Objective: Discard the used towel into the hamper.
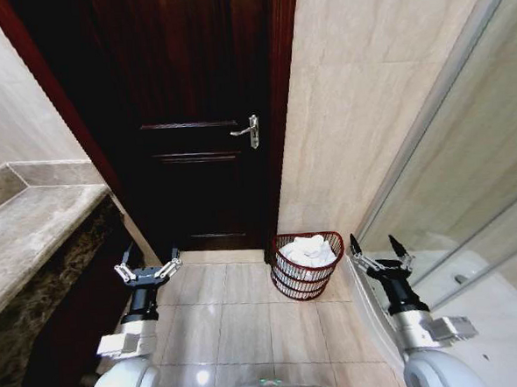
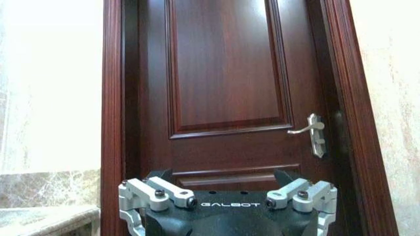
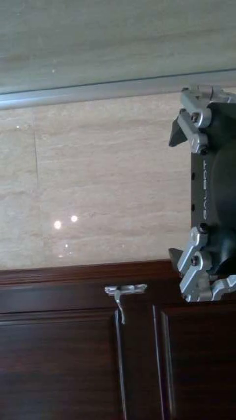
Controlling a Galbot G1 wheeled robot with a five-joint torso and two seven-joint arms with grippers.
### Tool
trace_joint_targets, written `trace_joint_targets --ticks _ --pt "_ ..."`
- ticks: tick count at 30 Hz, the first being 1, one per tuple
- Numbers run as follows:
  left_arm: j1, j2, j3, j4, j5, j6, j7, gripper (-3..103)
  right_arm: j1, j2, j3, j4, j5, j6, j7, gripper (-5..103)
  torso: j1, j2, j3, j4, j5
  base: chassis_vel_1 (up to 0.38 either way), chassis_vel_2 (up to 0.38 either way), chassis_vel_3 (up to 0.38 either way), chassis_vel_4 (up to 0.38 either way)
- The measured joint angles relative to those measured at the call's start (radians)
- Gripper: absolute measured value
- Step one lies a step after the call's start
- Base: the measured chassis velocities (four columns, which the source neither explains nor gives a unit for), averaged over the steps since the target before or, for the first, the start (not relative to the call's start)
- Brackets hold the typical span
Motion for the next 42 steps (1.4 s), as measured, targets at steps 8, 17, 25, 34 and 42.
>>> trace_joint_targets --ticks 8,17,25,34,42 --pt "0.003 -0.009 -0.002 -0.006 -0.001 -0.001 -0.001 100 0.0 -0.011 0.0 0.001 0.0 0.001 -0.002 100 0.016 0.037 0.021 0.0 0.0 0.0 0.0 0.0 0.0" --pt "0.002 -0.011 -0.002 -0.005 0.002 -0.006 0.0 100 0.001 -0.019 -0.001 0.002 0.001 0.0 -0.003 100 0.035 0.079 0.044 0.0 0.0 0.0 0.0 0.0 0.0" --pt "0.002 -0.007 -0.004 -0.014 -0.004 -0.002 0.0 100 0.002 -0.027 -0.001 0.005 0.002 -0.005 -0.002 100 0.052 0.119 0.067 0.0 0.0 0.0 0.0 0.0 0.0" --pt "0.001 -0.002 -0.016 -0.014 -0.021 -0.002 0.002 100 0.008 -0.039 -0.016 0.015 -0.004 -0.017 0.011 100 0.073 0.166 0.092 0.0 0.0 0.0 0.0 0.0 0.0" --pt "0.0 0.001 -0.02 -0.013 -0.033 -0.003 0.008 100 0.013 -0.043 -0.033 0.016 -0.013 -0.024 0.02 100 0.091 0.205 0.114 0.0 0.0 0.0 0.0 0.0 0.0"
